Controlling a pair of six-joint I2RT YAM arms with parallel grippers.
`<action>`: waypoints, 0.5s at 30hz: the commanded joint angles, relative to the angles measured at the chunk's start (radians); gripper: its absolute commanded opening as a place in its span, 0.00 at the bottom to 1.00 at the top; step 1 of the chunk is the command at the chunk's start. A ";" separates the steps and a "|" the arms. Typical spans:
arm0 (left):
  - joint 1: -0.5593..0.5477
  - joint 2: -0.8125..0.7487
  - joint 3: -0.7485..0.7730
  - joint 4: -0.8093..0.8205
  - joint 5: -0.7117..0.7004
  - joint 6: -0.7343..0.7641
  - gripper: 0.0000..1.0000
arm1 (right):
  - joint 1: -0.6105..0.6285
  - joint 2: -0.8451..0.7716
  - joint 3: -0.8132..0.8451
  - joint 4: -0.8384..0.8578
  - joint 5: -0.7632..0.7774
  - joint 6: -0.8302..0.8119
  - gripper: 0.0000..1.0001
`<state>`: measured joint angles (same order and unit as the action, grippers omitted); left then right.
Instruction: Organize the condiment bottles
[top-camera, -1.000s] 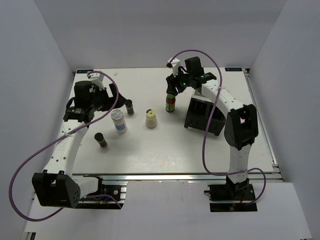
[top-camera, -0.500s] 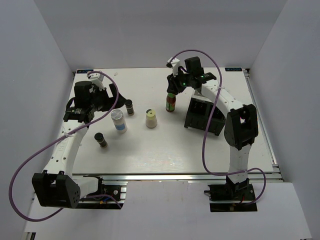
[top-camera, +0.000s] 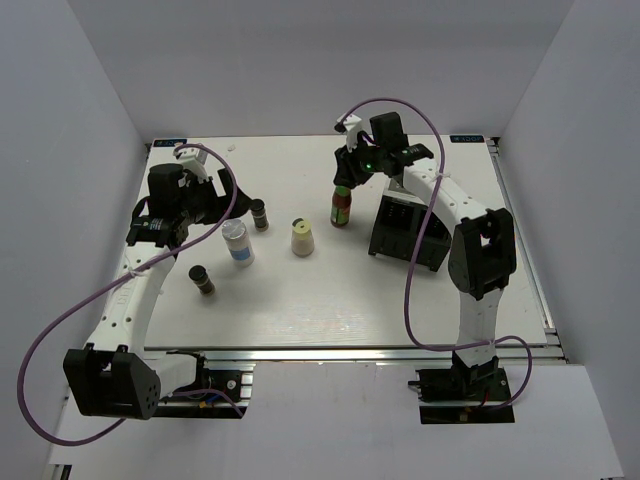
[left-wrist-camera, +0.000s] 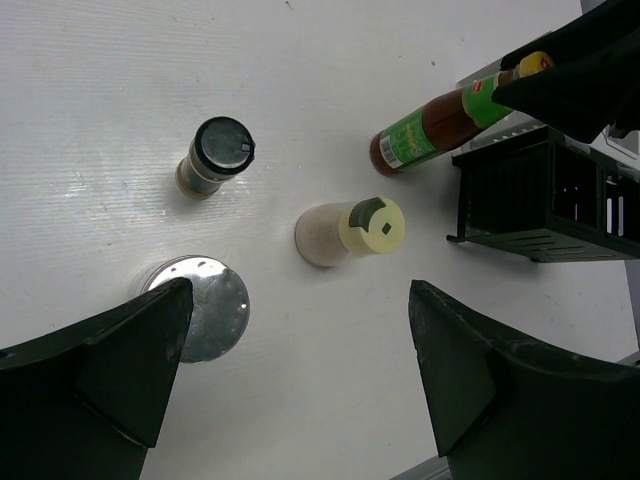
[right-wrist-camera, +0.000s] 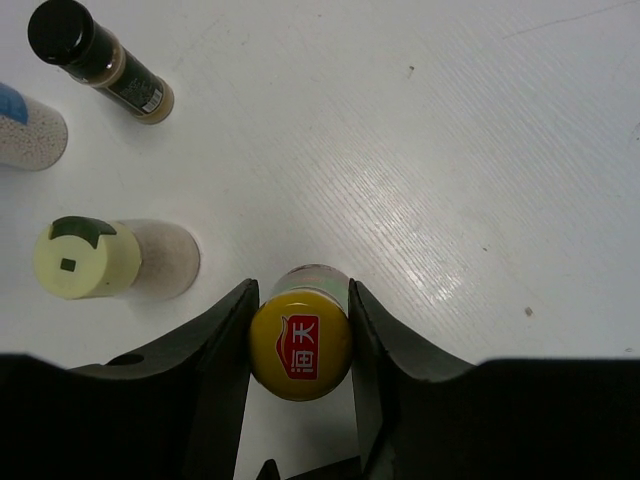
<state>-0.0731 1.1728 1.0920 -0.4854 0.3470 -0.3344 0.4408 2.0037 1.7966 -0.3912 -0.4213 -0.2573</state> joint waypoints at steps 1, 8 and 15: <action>0.001 -0.038 -0.001 0.013 -0.008 -0.002 0.98 | 0.003 -0.094 0.096 0.075 -0.027 0.047 0.00; 0.001 -0.044 -0.007 0.014 -0.008 0.000 0.98 | 0.004 -0.128 0.115 0.074 -0.016 0.064 0.00; 0.001 -0.053 -0.011 0.013 -0.011 0.001 0.98 | -0.002 -0.164 0.156 0.068 0.015 0.079 0.00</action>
<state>-0.0731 1.1610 1.0870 -0.4854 0.3462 -0.3344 0.4408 1.9480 1.8530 -0.4149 -0.4038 -0.2058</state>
